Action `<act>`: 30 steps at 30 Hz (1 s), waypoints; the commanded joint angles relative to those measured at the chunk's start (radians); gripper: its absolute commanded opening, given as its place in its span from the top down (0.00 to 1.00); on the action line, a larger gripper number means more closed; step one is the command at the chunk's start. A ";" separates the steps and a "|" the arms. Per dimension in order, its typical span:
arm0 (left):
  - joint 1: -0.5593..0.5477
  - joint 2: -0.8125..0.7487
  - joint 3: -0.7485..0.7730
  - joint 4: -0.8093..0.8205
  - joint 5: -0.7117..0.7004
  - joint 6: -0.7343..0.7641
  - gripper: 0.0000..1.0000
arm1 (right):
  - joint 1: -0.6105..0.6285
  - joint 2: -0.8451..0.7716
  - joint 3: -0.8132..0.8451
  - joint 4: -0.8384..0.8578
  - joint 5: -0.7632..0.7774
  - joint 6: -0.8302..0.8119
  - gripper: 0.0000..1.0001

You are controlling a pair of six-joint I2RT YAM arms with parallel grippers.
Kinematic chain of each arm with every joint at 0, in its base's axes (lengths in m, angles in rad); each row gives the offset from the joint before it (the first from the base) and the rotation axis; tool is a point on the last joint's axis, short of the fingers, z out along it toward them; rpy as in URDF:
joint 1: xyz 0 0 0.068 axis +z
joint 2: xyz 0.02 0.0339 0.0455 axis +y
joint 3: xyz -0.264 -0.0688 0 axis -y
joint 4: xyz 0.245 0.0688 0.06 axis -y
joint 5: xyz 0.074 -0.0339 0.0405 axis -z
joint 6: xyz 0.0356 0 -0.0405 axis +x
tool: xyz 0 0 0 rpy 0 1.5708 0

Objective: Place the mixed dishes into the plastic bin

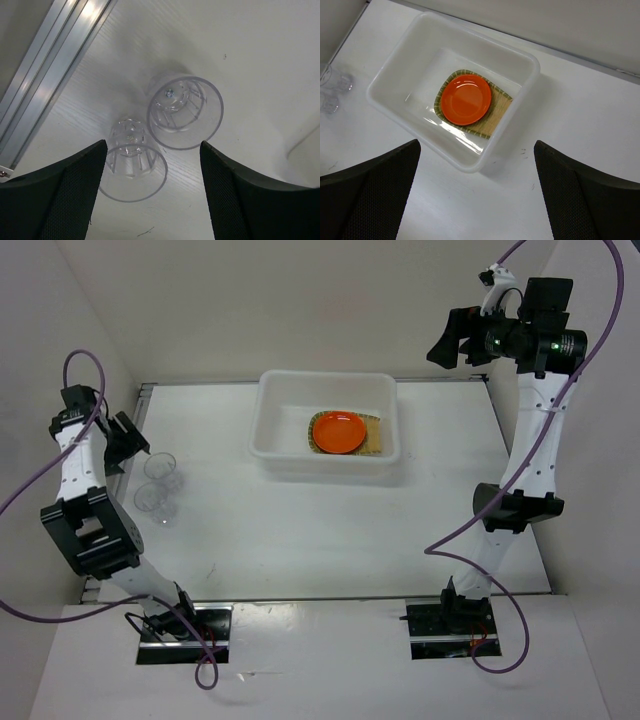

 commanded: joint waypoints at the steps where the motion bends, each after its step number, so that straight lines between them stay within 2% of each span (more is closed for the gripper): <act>1: 0.016 0.045 -0.019 0.044 -0.005 0.042 0.18 | -0.004 -0.013 0.028 -0.005 -0.020 0.007 0.01; 9: 0.016 0.098 -0.117 0.127 0.021 0.052 0.22 | -0.004 -0.044 -0.002 -0.005 0.000 0.007 0.01; 11: 0.016 0.098 -0.129 0.138 0.034 0.052 0.28 | -0.004 -0.053 -0.002 -0.005 0.000 0.007 0.01; 17: 0.016 0.120 -0.139 0.147 0.057 0.052 0.29 | -0.004 -0.053 0.008 -0.005 0.009 0.007 0.01; 24: 0.016 0.151 -0.162 0.191 0.031 0.052 0.42 | -0.004 -0.071 -0.011 -0.005 0.009 0.007 0.01; 27: 0.016 0.160 -0.162 0.191 0.006 0.041 0.42 | -0.004 -0.071 -0.011 -0.005 0.009 0.007 0.01; 30: 0.016 0.160 -0.151 0.201 -0.003 0.041 0.51 | -0.004 -0.080 -0.011 -0.005 0.009 0.007 0.01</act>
